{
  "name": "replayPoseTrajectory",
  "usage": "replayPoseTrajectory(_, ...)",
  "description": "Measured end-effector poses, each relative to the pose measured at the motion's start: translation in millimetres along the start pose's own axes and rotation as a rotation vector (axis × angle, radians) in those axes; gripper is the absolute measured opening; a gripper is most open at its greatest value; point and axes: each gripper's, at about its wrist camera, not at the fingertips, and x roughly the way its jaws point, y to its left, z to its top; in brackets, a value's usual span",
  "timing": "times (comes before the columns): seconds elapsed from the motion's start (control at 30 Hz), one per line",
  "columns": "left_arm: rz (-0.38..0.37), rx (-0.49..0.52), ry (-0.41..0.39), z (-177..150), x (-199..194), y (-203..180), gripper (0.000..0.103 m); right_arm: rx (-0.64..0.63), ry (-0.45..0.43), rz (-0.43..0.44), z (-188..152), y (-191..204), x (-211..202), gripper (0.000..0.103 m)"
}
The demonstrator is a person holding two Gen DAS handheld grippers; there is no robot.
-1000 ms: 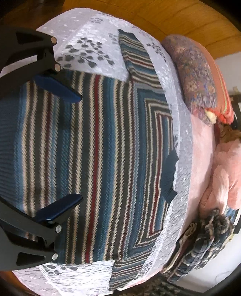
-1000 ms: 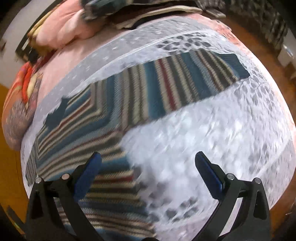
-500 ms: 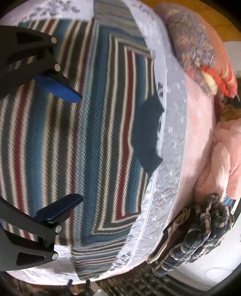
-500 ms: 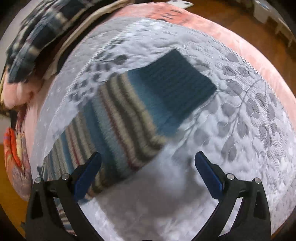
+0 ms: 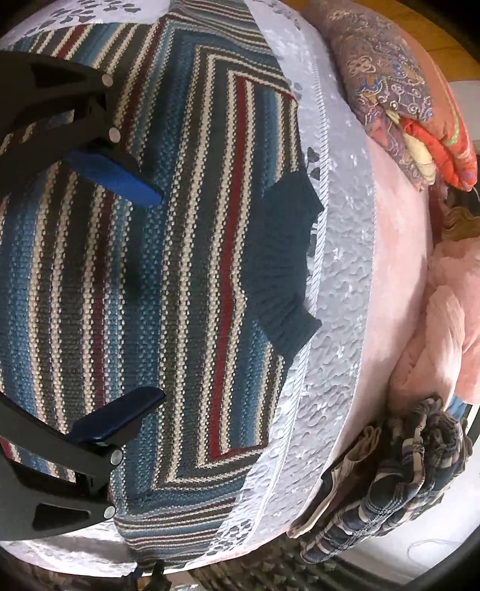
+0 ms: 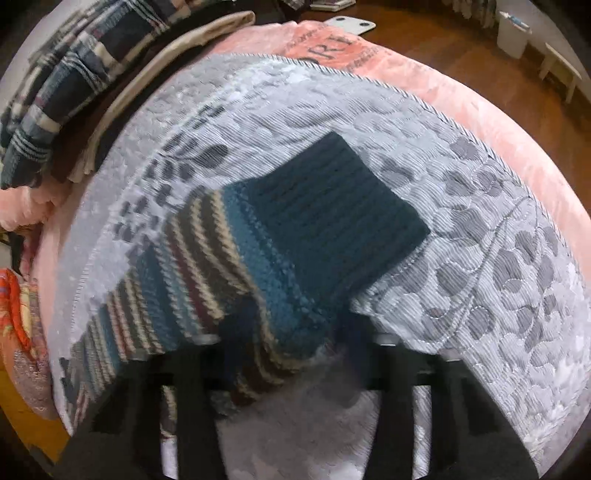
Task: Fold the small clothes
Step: 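Grasp the sweater sleeve cuff with the right tool, then fold the sleeve across the sweater body toward the left tool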
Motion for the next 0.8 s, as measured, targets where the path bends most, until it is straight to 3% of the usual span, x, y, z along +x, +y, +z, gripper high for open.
replayPoseTrajectory(0.03, 0.004, 0.001, -0.001, 0, 0, 1, 0.099, 0.013, -0.003, 0.057, 0, -1, -4, 0.015)
replayPoseTrajectory(0.2, 0.014, 0.006, 0.0, -1, -1, 6, 0.099, -0.043, -0.045, 0.112, -6, 21, -26, 0.013)
replayPoseTrajectory(0.37, 0.015, 0.008, 0.016, 0, 1, 12, 0.099, -0.143, -0.035, 0.147, -27, 71, -37, 0.013)
replayPoseTrajectory(0.57, 0.013, -0.02, 0.019, 2, 0, 28, 0.099, -0.299, -0.001, 0.226, -69, 152, -44, 0.013)
replayPoseTrajectory(0.8, 0.008, -0.047, 0.013, 7, -8, 47, 0.099, -0.527, 0.056, 0.276, -142, 256, -40, 0.013)
